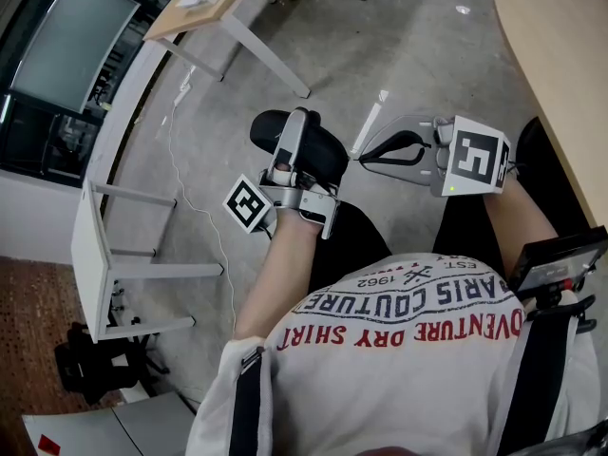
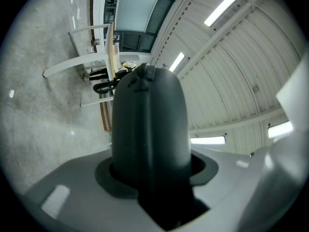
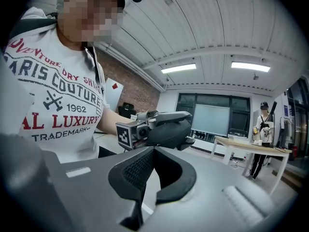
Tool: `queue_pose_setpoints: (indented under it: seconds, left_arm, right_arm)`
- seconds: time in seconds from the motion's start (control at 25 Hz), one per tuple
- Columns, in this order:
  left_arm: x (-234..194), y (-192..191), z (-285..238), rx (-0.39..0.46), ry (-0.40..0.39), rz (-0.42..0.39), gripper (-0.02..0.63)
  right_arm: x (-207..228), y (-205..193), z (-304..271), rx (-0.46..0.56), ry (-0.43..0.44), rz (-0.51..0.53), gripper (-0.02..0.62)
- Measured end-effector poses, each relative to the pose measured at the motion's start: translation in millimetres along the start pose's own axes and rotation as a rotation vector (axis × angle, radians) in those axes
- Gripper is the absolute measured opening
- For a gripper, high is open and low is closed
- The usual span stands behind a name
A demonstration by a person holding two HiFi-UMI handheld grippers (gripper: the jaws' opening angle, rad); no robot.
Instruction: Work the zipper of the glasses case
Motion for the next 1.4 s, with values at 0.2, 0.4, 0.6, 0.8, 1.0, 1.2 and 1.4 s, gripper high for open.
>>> queue_pose_setpoints:
  seconds: [0.2, 0.4, 0.6, 0.8, 1.0, 1.2, 1.4]
  left_arm:
    - [1.7, 4.6, -1.2, 0.038, 0.003, -0.013, 0.247]
    - [-0.4, 0.2, 0.4, 0.037, 0.0, -0.007, 0.247]
    - [1.9, 0.9, -0.8, 0.035, -0.007, -0.004, 0.247]
    - [3.0, -1.8, -2.6, 0.018, -0.022, -0.001, 0.247]
    - [1.6, -2.3, -2.3, 0.014, -0.021, 0.004, 0.247]
    - [2.5, -2.5, -3.2, 0.013, -0.025, 0.009, 0.247]
    - [1.7, -2.9, -2.3, 0.017, -0.027, 0.01, 0.247]
  right_arm:
    - [-2.2, 1.8, -3.5, 0.004, 0.01, 0.008, -0.002]
    - [-7.9, -1.9, -3.0, 0.003, 0.028, -0.003, -0.002]
    - [-10.1, 0.6, -5.0, 0.004, 0.048, -0.009, -0.002]
    - [-18.0, 0.6, -11.2, -0.002, 0.084, -0.006, -0.002]
    - [-20.3, -0.1, -17.2, -0.01, 0.105, -0.016, -0.002]
    - [-21.7, 1.2, -21.9, -0.003, 0.112, -0.022, -0.002]
    - [-22.6, 0.0, -23.8, 0.008, 0.123, -0.049, 0.0]
Point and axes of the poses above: the fingertips, and each gripper's own axes: z backward along the fingers, x to its right, y out of its top, the point moved 7 cm from there along z, backward along the fingers, and after that the axes turned 6 degrees about -y, right-handed, at the moved point
